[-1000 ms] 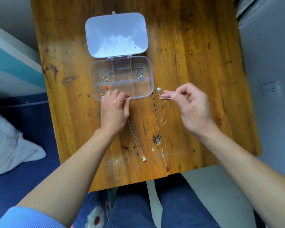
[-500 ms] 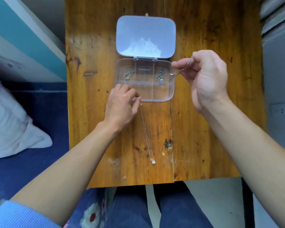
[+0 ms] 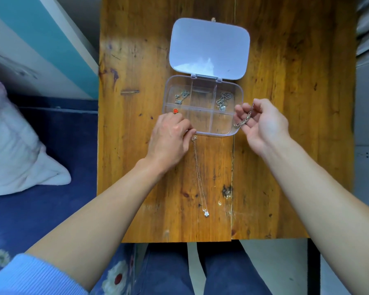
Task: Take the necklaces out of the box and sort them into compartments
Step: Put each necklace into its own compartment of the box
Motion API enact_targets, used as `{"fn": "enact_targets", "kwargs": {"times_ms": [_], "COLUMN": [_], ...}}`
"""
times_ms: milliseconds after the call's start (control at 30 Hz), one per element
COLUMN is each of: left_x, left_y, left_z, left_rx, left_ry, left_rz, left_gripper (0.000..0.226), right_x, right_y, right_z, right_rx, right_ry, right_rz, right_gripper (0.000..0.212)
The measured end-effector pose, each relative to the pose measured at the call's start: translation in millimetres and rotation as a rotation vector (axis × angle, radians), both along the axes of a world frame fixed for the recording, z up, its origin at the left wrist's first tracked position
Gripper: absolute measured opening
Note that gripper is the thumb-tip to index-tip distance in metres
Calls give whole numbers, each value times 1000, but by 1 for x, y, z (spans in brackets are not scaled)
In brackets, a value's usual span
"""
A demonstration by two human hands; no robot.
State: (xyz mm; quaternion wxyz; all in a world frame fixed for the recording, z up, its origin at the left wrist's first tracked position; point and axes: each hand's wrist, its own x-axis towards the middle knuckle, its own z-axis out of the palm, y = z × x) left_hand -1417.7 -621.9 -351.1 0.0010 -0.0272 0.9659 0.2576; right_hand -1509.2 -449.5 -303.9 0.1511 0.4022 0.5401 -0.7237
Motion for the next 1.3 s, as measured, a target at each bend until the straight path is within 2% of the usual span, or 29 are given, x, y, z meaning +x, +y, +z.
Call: {"fn": "enact_targets", "kwargs": {"times_ms": [133,300,400,467,533,700,833,900,967,1067,1167,1300], "left_x": [0,0,0,1,2,3,11,20,24,19,10,3], "left_y": [-1,-2,-2,-2,-1,-1,-7,-9,-6,7,23,34], "left_z": [-3,-4,-5,-6,-6,1,10,10,6,-3,-7,-10], "left_rx": [16,25,21,17,15,51,116,171,235,317,285,265], "left_ry": [0,12,23,35,45,94,169,75,-113,-358,-436,-480], "left_rz": [9,4,2,2,6,42,120,171,274,433,525,635], "left_gripper": [15,16,16,17,17,10,8,9,12,19,26,27], "right_x": [8,18,21,21,23,56,109,131,150,172,187,197], "right_y": [0,5,9,11,14,23,30,35,39,43,43,44], "right_z": [0,-8,-11,-15,-18,-9,-18,-25,-29,-32,-35,-41], "right_rx": [281,778,1027,1122,1150,1085,985,966,949,980,1020,1035], "right_ry": [114,314,326,308,328,452,324,231,165,154,165,248], "right_rz": [286,675,892,1005,1054,977,1156,1271,1351,1423,1483,1445], "right_gripper": [9,6,9,9,11,8,5,11,19,29,31,19]}}
